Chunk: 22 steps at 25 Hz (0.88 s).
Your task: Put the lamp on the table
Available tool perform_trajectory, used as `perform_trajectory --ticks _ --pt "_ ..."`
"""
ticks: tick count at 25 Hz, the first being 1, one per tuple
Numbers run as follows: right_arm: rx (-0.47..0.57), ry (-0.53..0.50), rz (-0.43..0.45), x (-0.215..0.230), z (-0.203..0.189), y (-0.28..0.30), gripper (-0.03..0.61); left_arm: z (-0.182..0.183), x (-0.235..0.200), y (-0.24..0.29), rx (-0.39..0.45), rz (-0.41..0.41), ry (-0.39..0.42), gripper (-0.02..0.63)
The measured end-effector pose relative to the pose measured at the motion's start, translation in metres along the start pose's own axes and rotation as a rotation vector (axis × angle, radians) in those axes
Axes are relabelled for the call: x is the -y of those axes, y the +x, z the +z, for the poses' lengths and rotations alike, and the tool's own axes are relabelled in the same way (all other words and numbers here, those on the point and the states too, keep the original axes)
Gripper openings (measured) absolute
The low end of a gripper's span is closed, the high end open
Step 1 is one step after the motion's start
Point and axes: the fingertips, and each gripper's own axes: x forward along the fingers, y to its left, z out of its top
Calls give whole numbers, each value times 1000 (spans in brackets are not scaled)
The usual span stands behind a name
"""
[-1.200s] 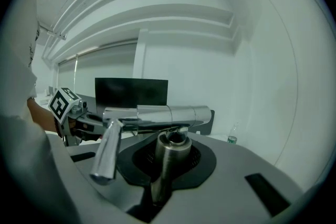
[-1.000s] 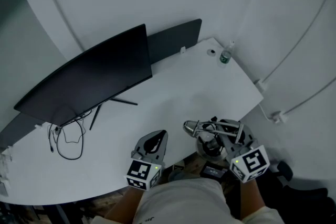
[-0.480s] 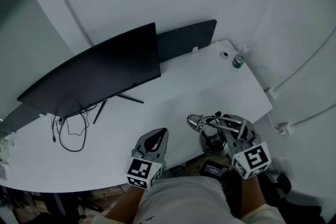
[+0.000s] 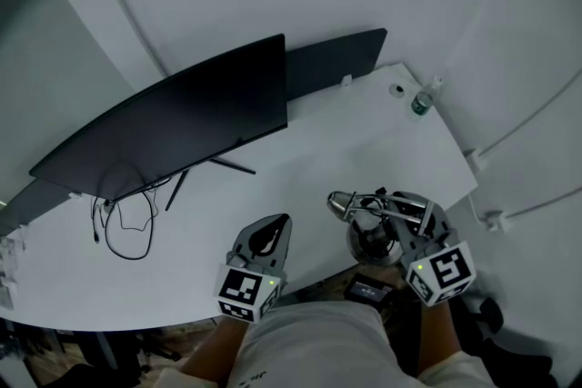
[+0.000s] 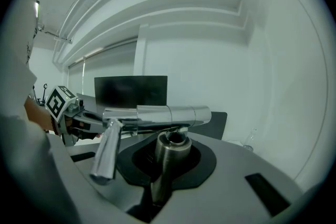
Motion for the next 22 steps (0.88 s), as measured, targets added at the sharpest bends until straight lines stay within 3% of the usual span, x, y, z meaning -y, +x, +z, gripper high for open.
perform_trajectory --ticks 22 --pt "3 -24 53 -7 13 76 46 12 -42 31 -17 -35 25 3"
